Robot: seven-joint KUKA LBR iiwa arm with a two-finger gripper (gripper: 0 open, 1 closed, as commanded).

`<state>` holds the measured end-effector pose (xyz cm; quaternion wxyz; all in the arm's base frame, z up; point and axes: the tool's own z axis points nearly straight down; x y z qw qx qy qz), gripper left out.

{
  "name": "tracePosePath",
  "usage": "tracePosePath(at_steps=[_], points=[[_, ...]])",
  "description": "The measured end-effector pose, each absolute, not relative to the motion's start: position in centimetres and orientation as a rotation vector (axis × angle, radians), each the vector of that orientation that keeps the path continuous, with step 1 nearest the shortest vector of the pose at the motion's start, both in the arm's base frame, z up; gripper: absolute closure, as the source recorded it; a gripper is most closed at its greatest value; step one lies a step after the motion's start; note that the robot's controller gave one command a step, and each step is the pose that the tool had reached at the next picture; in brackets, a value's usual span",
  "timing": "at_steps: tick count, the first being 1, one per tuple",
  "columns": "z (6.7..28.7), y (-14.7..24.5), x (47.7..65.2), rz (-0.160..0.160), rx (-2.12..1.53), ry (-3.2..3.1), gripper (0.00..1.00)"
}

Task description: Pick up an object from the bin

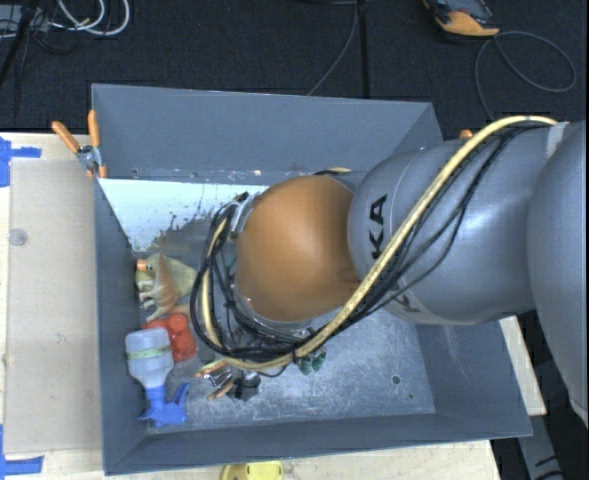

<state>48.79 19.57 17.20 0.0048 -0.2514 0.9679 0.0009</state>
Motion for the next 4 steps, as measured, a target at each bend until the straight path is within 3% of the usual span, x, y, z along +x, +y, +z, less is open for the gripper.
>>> tracePosePath(at_steps=[1, 2, 3, 4], points=[[17.2, 19.5, 48.8, 0.003, -0.786, 3.032, 1.00], [21.1, 19.0, 48.7, 0.002, -0.760, 3.048, 1.00], [35.9, 16.8, 47.6, 0.003, -0.784, 3.031, 1.00], [35.9, 16.8, 47.6, 0.003, -0.784, 3.031, 1.00]])
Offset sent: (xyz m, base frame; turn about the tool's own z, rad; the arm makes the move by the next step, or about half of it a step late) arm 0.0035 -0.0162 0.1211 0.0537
